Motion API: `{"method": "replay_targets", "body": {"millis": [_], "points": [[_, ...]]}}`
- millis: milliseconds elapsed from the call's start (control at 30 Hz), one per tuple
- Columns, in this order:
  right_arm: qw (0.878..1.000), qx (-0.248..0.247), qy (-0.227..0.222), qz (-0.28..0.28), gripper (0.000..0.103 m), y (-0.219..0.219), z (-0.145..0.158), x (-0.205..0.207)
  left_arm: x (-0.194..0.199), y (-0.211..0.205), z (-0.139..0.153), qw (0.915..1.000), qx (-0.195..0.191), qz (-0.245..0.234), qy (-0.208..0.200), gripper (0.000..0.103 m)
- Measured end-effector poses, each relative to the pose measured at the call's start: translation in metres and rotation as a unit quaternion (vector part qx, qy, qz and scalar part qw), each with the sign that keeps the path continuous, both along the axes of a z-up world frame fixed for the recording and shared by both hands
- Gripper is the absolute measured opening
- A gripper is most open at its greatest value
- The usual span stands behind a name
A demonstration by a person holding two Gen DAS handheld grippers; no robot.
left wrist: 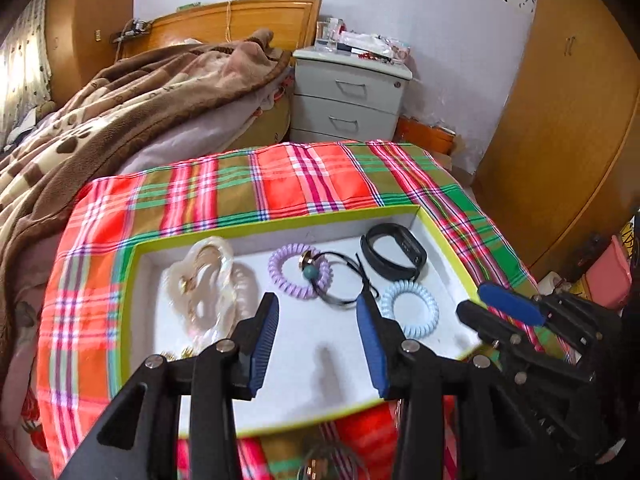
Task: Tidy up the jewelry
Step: 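Withdraw both tools from the box toward the dark beaded bracelet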
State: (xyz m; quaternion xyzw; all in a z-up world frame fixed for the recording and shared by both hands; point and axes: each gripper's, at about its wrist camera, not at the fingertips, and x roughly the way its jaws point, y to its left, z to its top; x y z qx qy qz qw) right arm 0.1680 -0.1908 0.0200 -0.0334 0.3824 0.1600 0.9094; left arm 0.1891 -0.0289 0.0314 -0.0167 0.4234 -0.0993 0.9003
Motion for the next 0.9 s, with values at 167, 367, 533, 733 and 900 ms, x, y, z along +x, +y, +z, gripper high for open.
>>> {"method": "replay_targets", "body": {"millis": [167,367,533,733,900], "points": [[1.000,0.012,-0.010,-0.002,0.025,-0.005,0.006,-0.016,-0.025,0.009,0.001,0.9999,-0.005,0.013,0.001,0.043],[0.999,0.027,-0.018,-0.006,0.025,-0.022,0.011,-0.039,-0.059,0.023,0.003,0.9993,-0.026,0.025,-0.009,0.043],[1.000,0.022,-0.016,-0.015,0.025,-0.041,0.007,-0.055,-0.084,0.035,-0.002,0.9982,-0.051,0.028,-0.016,0.043],[0.999,0.023,0.013,-0.021,0.026,-0.059,-0.009,-0.068,-0.101,0.045,-0.016,0.9971,-0.065,0.038,-0.002,0.043],[0.998,0.043,0.047,-0.019,0.026,-0.064,-0.025,-0.077,-0.112,0.053,-0.026,0.9963,-0.073,0.045,0.006,0.043]]}}
